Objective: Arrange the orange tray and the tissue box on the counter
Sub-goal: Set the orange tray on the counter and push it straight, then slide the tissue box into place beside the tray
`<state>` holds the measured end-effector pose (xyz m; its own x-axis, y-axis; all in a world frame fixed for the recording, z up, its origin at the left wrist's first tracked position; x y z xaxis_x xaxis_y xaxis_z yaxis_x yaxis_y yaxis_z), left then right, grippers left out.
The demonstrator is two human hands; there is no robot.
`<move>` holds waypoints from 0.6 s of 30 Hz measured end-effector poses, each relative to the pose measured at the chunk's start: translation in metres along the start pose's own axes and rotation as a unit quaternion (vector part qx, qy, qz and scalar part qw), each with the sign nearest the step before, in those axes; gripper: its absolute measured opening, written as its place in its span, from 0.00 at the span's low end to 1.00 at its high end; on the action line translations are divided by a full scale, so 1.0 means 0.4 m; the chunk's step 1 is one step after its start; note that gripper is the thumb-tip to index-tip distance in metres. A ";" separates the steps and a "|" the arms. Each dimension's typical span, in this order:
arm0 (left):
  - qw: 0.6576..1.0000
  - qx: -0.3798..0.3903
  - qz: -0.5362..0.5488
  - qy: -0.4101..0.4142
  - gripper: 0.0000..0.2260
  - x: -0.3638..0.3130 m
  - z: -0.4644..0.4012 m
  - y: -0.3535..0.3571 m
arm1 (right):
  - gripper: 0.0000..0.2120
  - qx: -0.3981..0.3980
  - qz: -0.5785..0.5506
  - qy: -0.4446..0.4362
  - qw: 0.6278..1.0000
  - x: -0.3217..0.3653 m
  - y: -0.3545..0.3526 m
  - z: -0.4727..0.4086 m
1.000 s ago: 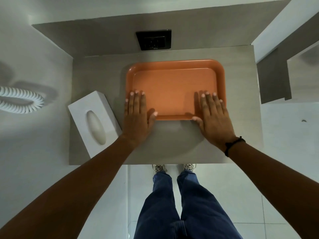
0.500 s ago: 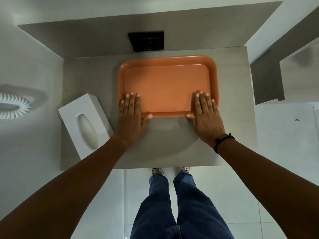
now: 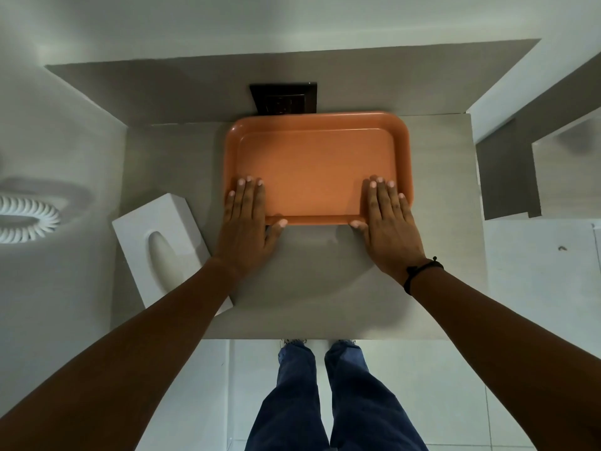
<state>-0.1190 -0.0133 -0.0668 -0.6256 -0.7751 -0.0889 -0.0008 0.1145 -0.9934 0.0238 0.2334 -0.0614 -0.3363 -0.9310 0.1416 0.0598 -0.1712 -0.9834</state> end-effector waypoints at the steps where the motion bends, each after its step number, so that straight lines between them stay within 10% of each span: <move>1: 1.000 -0.002 0.008 0.000 0.42 0.001 0.001 -0.004 | 0.42 0.001 0.004 -0.002 1.000 0.002 0.000 0.001; 18: 0.951 -0.091 -0.017 -0.295 0.46 0.245 0.290 -0.180 | 0.48 -0.019 0.009 -0.408 0.913 0.523 0.047 0.064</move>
<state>-0.0900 -0.1697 -0.0123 -0.0764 -0.9879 -0.1347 -0.1811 0.1466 -0.9725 -0.0215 0.0271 -0.0473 0.4773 -0.8662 0.1475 0.0212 -0.1565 -0.9875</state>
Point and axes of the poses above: each hand's wrist, its own z-axis away from the middle knuckle, its own y-axis out of the palm, x = y × z, the point moved 8 cm from there along -z, towards the middle knuckle, and after that the axes turned 8 degrees about -x, right-handed, at the moved point
